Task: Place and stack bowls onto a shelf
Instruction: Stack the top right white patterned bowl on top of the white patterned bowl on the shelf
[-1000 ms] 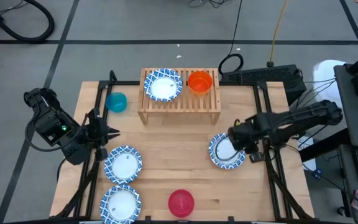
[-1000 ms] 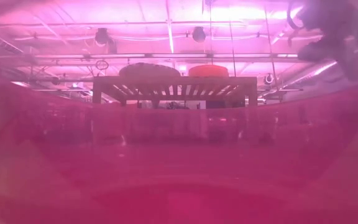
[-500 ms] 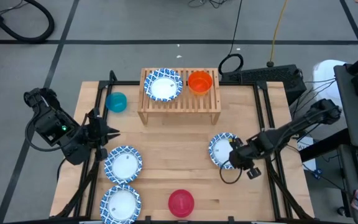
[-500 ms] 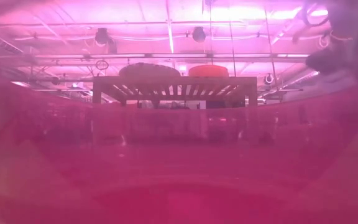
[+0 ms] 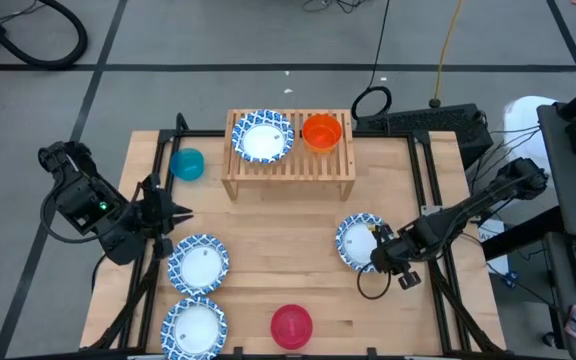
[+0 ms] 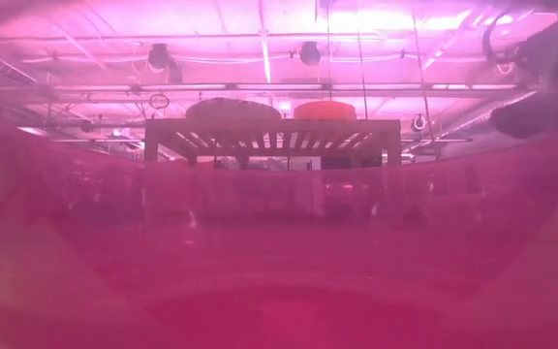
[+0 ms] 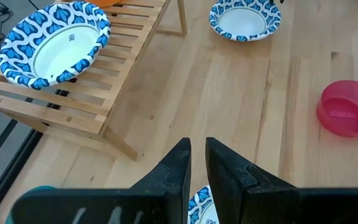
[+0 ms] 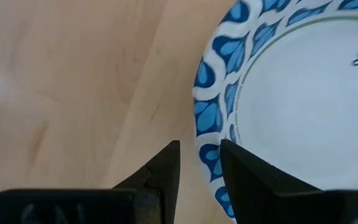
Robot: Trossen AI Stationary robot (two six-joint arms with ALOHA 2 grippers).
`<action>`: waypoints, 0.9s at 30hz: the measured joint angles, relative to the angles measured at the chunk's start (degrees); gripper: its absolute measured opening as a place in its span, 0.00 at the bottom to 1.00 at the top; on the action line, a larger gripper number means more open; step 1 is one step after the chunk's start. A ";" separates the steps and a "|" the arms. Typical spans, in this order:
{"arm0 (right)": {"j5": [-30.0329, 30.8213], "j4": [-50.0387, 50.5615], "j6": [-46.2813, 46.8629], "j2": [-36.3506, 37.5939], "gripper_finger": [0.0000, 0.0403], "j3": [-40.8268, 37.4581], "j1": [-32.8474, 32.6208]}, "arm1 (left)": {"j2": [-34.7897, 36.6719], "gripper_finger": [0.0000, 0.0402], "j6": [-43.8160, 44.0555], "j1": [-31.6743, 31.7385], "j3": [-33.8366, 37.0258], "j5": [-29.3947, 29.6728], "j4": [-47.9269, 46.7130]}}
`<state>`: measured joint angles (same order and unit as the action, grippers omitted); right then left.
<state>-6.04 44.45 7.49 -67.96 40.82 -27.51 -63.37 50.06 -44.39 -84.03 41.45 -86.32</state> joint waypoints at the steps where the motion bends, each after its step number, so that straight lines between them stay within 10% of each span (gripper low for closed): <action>1: -0.02 -0.06 0.02 0.00 0.27 -0.30 0.00 | 0.01 0.14 0.01 -0.01 0.00 0.00 0.00; 27: 4.81 -10.00 1.73 -0.28 0.13 -7.34 0.22 | 0.01 0.14 1.17 -0.01 0.00 -0.02 0.04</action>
<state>-1.23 34.44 9.21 -68.25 33.47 -27.28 -63.35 51.23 -44.40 -84.03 41.43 -86.28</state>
